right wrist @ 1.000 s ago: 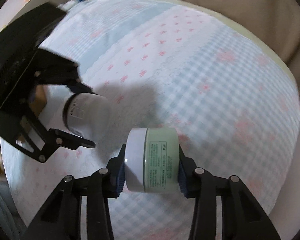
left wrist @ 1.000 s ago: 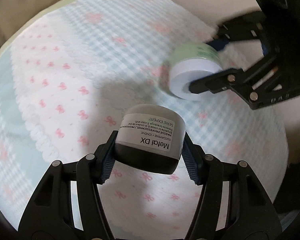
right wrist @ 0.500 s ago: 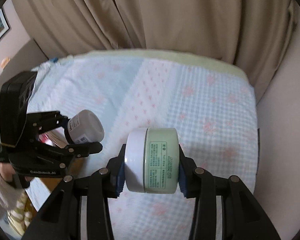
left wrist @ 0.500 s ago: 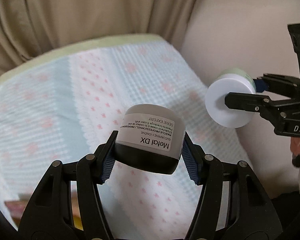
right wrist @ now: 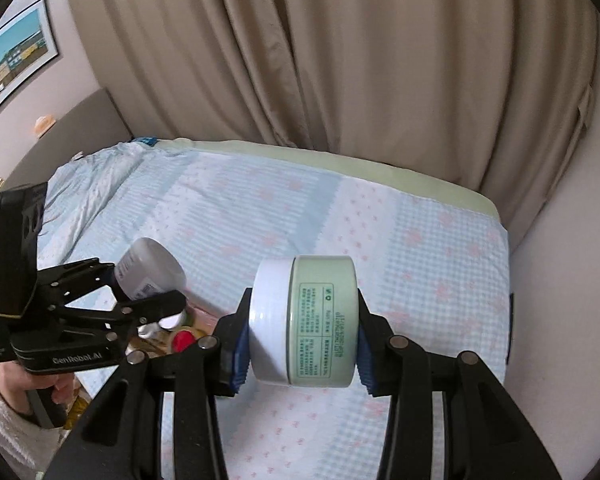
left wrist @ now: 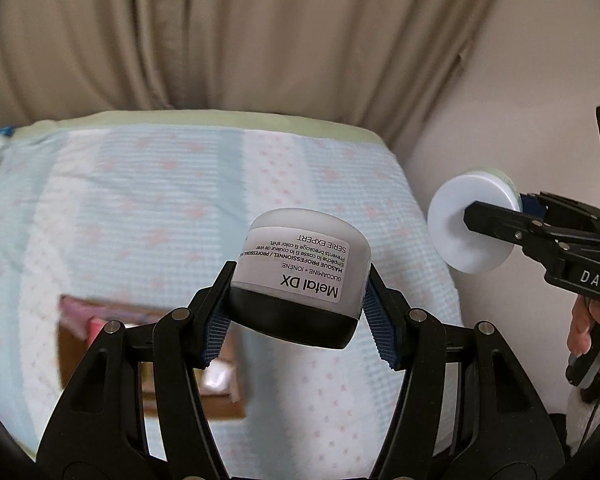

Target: Organize rigid objects

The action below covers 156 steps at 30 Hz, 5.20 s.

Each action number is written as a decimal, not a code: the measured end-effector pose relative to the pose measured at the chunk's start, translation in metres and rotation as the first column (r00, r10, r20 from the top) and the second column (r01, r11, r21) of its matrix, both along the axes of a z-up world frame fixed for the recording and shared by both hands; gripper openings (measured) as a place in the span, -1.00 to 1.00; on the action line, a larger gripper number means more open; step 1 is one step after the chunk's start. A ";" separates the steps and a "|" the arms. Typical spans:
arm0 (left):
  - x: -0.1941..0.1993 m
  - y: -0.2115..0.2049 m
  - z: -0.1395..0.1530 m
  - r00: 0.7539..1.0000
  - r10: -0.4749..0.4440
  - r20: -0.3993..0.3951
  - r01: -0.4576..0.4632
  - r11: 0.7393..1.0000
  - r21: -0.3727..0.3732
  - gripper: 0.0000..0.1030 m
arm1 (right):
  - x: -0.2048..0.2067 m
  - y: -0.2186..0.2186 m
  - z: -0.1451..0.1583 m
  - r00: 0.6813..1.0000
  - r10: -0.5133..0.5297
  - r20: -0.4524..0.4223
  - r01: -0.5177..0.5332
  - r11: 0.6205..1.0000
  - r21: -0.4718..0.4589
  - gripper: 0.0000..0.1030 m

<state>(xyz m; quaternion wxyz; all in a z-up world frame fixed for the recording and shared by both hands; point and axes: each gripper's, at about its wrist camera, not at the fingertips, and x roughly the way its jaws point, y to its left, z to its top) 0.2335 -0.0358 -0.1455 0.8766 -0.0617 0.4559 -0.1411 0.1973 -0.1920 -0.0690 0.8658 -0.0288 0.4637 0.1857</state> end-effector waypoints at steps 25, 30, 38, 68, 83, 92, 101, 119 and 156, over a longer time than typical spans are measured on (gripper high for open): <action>-0.007 0.269 -0.103 0.978 0.023 -0.209 -0.019 1.000 0.022 0.10 | -0.025 0.197 -0.105 0.953 -0.198 -0.229 0.221 0.972 0.082 -0.23; 0.018 0.293 -0.148 0.963 -0.025 -0.267 0.037 0.999 0.040 0.10 | -0.017 0.213 -0.152 0.907 -0.304 -0.290 0.334 0.940 0.062 -0.23; 0.055 0.296 -0.229 0.938 -0.058 -0.342 0.080 0.996 0.050 0.10 | -0.004 0.229 -0.223 0.866 -0.365 -0.343 0.388 0.922 -0.001 -0.23; 0.050 0.276 -0.261 0.921 -0.143 -0.361 0.218 0.960 0.176 1.00 | 0.004 0.228 -0.284 0.809 -0.465 -0.359 0.475 0.877 -0.065 1.00; 0.011 0.265 -0.177 0.967 -0.044 -0.251 0.097 0.974 0.203 1.00 | -0.020 0.222 -0.227 0.865 -0.396 -0.309 0.417 0.909 0.001 1.00; -0.044 0.234 -0.057 0.993 0.079 -0.093 -0.058 0.977 0.207 1.00 | -0.058 0.196 -0.099 0.922 -0.350 -0.168 0.357 0.934 0.011 1.00; -0.125 0.199 0.082 0.964 0.135 0.227 -0.168 0.977 0.131 1.00 | -0.124 0.157 0.040 0.940 -0.327 0.100 0.328 0.945 0.002 1.00; -0.181 0.150 0.127 0.904 0.110 0.412 -0.191 0.968 0.162 1.00 | -0.188 0.140 0.085 0.875 -0.382 0.297 0.395 0.918 0.015 1.00; -0.189 0.154 0.128 0.896 0.130 0.424 -0.206 0.969 0.138 1.00 | -0.191 0.134 0.090 0.860 -0.390 0.331 0.409 0.912 0.012 1.00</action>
